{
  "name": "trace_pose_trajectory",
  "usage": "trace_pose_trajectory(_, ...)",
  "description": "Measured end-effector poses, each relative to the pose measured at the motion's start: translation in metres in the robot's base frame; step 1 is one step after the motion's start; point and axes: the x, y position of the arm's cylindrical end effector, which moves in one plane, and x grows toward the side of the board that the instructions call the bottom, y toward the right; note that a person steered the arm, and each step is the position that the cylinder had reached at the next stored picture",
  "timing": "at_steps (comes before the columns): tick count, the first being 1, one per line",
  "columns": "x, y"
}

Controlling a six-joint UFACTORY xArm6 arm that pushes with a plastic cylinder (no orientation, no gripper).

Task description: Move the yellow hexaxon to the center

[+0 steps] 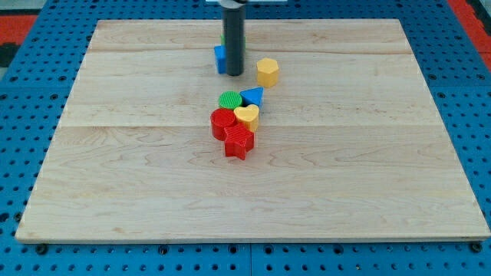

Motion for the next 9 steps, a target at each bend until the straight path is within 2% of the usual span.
trace_pose_trajectory(1,0.0,-0.049)
trace_pose_trajectory(2,-0.025,-0.061)
trace_pose_trajectory(4,-0.021,0.052)
trace_pose_trajectory(5,0.009,0.105)
trace_pose_trajectory(6,0.037,0.123)
trace_pose_trajectory(7,0.027,0.122)
trace_pose_trajectory(8,0.044,0.122)
trace_pose_trajectory(9,0.078,0.122)
